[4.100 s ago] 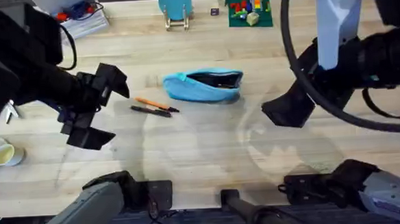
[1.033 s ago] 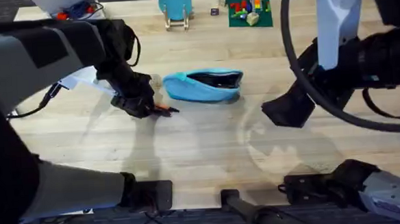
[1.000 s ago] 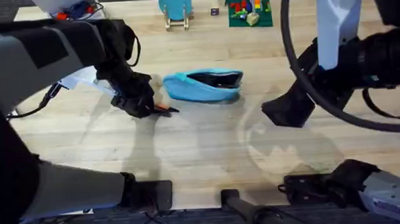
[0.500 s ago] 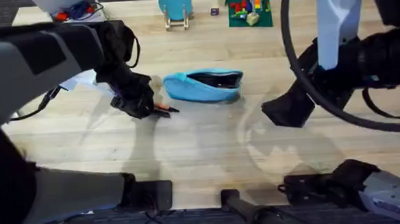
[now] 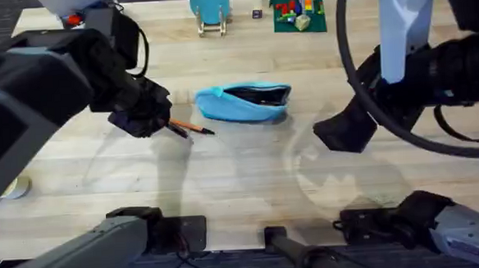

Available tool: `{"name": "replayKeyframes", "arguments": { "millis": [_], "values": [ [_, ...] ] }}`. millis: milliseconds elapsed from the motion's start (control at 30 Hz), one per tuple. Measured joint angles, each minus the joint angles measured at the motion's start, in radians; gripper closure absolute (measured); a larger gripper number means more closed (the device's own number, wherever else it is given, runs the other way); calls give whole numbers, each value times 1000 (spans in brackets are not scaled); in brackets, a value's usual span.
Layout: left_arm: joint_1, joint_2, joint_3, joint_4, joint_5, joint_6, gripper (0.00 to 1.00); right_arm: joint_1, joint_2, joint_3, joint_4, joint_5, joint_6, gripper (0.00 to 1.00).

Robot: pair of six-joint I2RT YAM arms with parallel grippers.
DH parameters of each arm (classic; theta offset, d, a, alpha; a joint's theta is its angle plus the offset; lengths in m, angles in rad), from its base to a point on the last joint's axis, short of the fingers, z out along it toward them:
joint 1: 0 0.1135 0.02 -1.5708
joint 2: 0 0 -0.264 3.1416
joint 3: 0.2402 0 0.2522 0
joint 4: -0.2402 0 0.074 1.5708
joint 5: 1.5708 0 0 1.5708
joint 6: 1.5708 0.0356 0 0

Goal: Unzip the bag, pick up the pens from the table one at a time and place them inside, then zip the bag closed.

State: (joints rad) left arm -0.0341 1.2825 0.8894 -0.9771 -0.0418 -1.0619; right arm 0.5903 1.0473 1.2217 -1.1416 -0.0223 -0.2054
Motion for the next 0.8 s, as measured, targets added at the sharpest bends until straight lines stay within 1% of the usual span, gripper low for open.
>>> {"name": "replayKeyframes", "arguments": {
  "millis": [233, 367, 567, 667, 800],
  "values": [
    [0, -113, 0, -9, 16, 178, 958, 0, 0, 0, 0, 0, 0, 3],
    [0, -169, 0, -11, 35, 301, 959, 0, 0, 0, 0, 0, 0, 3],
    [0, -235, 0, -12, 88, 512, 959, 0, 0, 0, 0, 0, 0, 4],
    [0, -256, 2, -26, 132, 612, 959, 0, 0, 0, 0, 0, 0, 4],
    [0, -257, 38, -66, 192, 712, 959, 0, 0, 0, 0, 0, 0, 5]
  ]
}}
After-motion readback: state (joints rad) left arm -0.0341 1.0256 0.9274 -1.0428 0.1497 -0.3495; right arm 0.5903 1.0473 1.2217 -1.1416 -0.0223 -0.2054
